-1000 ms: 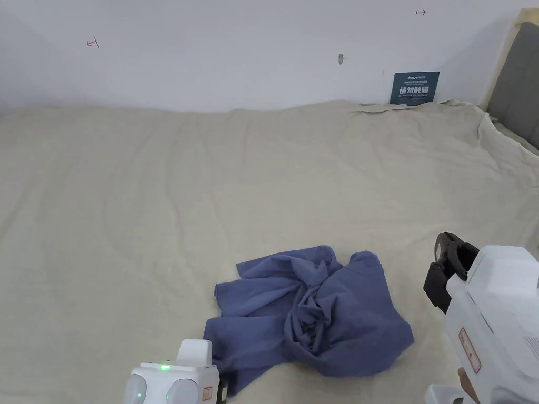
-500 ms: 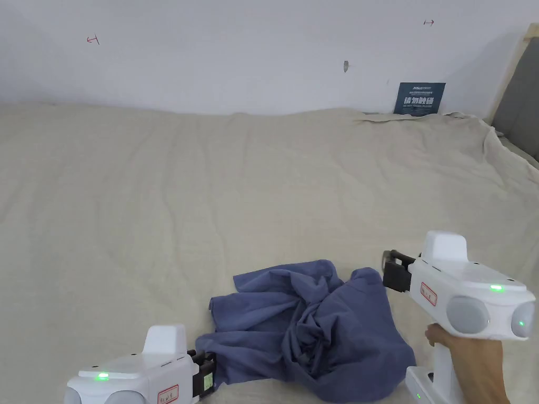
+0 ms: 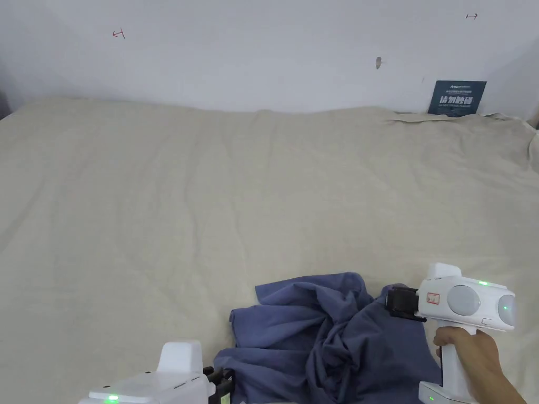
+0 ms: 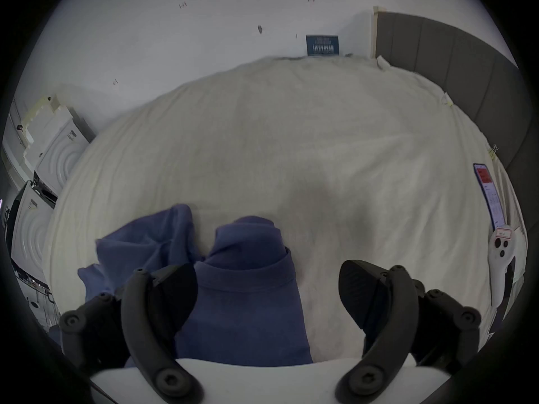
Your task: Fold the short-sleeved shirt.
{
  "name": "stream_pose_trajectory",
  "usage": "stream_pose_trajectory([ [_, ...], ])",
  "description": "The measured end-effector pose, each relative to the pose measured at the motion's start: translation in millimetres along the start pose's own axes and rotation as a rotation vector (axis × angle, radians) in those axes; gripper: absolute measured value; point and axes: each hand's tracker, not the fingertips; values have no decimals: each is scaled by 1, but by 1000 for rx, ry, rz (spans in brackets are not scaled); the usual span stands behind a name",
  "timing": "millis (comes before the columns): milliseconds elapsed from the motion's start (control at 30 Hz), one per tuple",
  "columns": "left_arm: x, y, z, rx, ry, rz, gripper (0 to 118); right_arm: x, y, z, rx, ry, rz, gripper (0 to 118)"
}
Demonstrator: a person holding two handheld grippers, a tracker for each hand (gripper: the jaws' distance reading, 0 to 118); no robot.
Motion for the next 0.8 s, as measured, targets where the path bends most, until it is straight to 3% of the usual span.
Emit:
stream_pose_trajectory([
  [167, -2, -1, 1, -6, -6, 6, 1, -9, -12, -2, -15, 45, 4, 4],
  [233, -2, -1, 1, -6, -8, 7, 1, -13, -16, 6, 6, 21, 49, 3],
  [567, -1, 5, 17, 38, -54, 28, 1, -9, -3, 99, 222, 109, 79, 3],
  [800, 5, 42, 47, 147, -109, 34, 1, 12, 22, 174, 374, 149, 35, 3],
])
